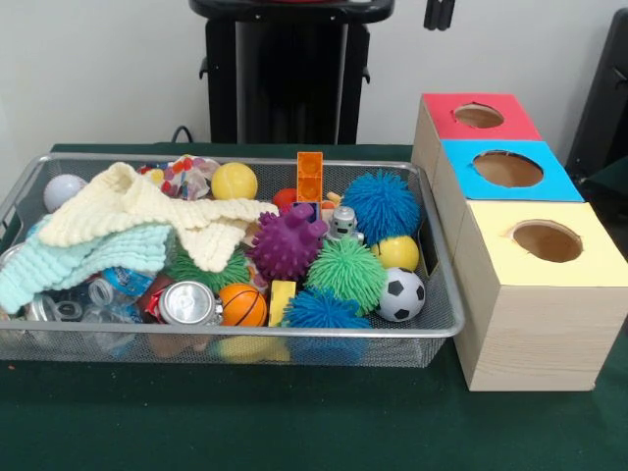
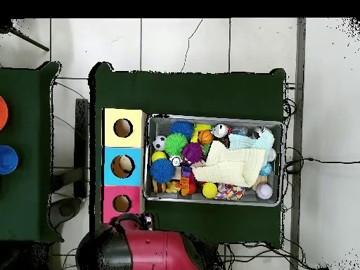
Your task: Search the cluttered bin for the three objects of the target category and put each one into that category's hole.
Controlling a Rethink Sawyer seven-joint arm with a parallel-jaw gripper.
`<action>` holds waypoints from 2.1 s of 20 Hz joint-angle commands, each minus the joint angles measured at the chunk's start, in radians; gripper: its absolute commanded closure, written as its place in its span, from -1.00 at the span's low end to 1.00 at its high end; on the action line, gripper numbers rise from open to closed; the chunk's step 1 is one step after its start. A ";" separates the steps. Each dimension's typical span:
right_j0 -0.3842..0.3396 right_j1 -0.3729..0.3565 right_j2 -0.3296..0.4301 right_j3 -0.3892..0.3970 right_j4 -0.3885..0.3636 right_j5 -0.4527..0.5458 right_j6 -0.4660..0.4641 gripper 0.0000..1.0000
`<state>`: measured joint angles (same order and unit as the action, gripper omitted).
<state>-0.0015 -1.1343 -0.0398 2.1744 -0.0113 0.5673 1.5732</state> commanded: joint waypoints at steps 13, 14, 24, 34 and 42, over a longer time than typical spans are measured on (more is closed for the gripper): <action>-0.118 0.113 0.028 -0.160 -0.082 0.016 0.032 1.00; -0.122 0.113 0.033 -0.160 -0.083 0.013 0.025 1.00; -0.164 0.118 0.065 -0.183 -0.119 0.001 -0.024 -1.00; -0.182 0.152 0.046 -0.269 -0.241 -0.067 -0.003 -1.00; -0.244 0.166 0.082 -0.251 -0.285 -0.234 0.025 -1.00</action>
<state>-0.1793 -1.0172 -0.0404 1.9570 -0.2322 0.4635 1.5732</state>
